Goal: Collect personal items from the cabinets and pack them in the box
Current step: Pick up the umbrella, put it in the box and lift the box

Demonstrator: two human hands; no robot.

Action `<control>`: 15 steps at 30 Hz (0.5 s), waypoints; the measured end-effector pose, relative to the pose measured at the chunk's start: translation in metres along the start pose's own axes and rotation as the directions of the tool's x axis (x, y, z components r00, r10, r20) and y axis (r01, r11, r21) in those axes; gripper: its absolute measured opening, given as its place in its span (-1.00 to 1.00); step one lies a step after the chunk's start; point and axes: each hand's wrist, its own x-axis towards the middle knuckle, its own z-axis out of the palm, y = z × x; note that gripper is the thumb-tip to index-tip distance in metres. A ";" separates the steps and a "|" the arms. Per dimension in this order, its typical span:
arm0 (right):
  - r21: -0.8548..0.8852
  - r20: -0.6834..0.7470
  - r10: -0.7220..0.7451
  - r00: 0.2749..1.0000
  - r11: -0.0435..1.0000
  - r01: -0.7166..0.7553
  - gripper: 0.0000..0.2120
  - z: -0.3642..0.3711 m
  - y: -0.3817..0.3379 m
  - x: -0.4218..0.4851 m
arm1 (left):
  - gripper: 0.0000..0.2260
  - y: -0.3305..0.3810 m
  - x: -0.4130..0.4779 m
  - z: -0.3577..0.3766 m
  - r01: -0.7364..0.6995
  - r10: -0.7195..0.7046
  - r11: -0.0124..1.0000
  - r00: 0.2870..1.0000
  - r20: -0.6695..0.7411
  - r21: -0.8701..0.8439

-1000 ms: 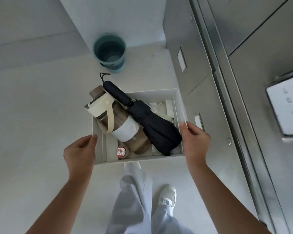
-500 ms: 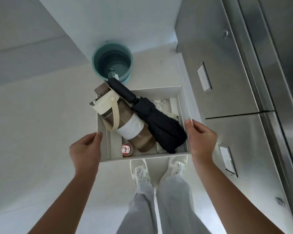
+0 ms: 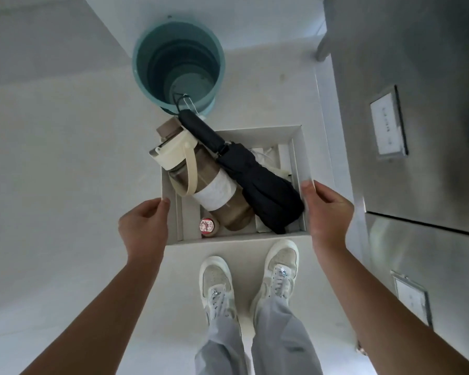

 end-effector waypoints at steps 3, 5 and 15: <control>0.009 0.008 0.012 1.000 1.000 -0.012 -0.89 0.018 0.034 0.022 | -0.89 -0.033 0.016 0.022 0.046 -0.046 0.999 0.999 -0.016 0.004; -0.016 0.017 0.005 1.000 1.000 -0.005 -0.87 0.028 0.054 0.033 | -0.87 -0.052 0.023 0.036 0.074 -0.074 0.997 0.997 -0.024 0.005; -0.106 0.021 0.032 0.999 0.994 -0.030 -0.95 0.048 0.112 0.059 | -0.90 -0.086 0.049 0.058 0.042 -0.047 0.996 0.997 0.069 0.074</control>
